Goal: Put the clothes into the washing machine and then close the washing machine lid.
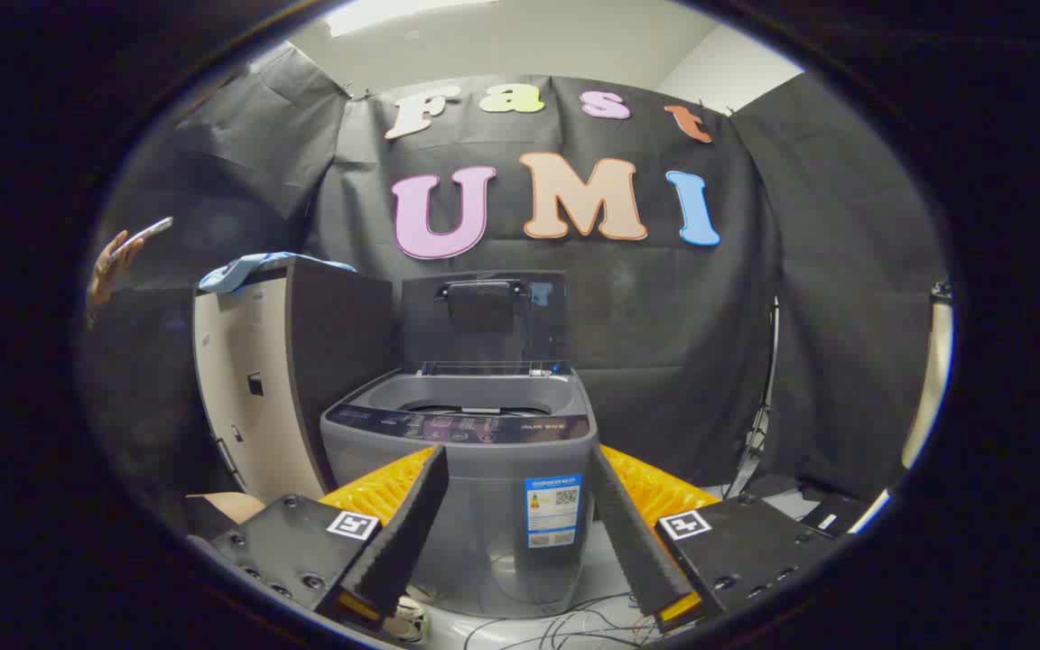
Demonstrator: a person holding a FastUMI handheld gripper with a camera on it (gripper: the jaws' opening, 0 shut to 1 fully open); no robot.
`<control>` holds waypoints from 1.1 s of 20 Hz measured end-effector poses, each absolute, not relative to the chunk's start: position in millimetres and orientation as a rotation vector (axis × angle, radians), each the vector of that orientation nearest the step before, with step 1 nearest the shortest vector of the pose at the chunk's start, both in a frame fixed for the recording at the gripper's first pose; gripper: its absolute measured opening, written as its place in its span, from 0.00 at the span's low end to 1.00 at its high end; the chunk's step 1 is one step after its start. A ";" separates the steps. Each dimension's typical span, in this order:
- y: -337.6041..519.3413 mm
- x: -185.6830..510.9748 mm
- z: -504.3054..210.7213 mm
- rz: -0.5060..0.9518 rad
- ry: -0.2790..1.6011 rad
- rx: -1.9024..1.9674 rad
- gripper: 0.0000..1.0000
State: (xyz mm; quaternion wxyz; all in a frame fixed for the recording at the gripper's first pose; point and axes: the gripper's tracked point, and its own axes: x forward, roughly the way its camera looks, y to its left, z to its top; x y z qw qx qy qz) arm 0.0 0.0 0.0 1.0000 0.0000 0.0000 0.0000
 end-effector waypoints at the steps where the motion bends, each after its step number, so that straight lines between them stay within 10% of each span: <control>1: 0.0 0.1 -0.4 0.000 0.000 0.001 0.97; 22: -3.3 5.8 6.3 -0.041 -0.007 0.015 0.96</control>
